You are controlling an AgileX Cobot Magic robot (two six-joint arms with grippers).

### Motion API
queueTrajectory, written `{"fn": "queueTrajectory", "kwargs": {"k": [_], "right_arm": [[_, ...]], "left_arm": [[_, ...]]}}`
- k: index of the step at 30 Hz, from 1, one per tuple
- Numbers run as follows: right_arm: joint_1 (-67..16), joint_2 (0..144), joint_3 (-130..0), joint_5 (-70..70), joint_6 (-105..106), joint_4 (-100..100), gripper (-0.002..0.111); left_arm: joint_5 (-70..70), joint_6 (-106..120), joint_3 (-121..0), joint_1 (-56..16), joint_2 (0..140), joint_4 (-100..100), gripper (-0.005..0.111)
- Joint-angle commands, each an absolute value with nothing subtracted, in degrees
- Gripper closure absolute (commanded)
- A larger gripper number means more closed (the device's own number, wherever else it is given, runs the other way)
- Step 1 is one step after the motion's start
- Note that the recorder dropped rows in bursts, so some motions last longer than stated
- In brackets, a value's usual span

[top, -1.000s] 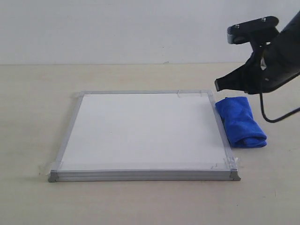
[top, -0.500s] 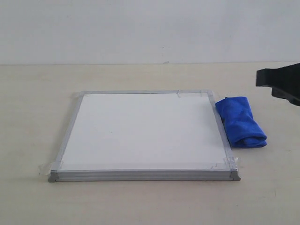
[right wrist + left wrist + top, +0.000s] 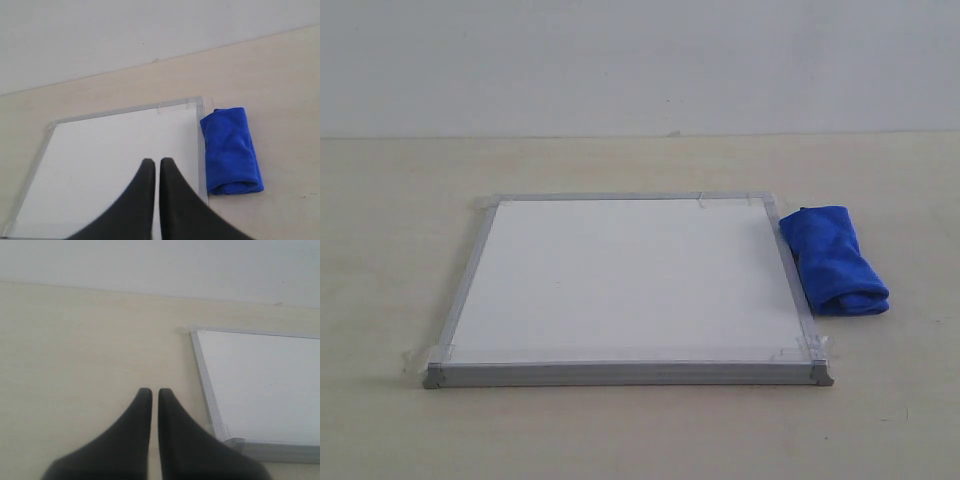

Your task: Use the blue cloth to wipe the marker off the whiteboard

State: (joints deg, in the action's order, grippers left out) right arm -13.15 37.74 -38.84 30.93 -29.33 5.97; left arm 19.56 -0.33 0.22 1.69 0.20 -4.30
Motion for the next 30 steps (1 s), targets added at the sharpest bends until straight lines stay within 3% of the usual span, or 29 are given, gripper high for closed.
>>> {"fn": "queueTrajectory", "kwargs": {"k": [1, 9, 20, 30], "right_arm": [[-13.3, 37.2, -38.6, 32.3, -29.4, 6.0, 0.109], [-16.1, 34.5, -28.6, 24.2, -27.9, 3.7, 0.109], [-16.1, 13.4, -3.1, 6.3, -25.3, 3.7, 0.109], [-16.1, 4.4, 0.0, 6.3, -24.1, 3.7, 0.109]], "left_arm": [[19.4, -0.5, 0.0, 1.3, 0.0, -4.7, 0.102], [19.4, -0.5, 0.0, 1.3, 0.0, -4.7, 0.102], [19.4, -0.5, 0.0, 1.3, 0.0, -4.7, 0.102], [19.4, -0.5, 0.0, 1.3, 0.0, -4.7, 0.102]]}}
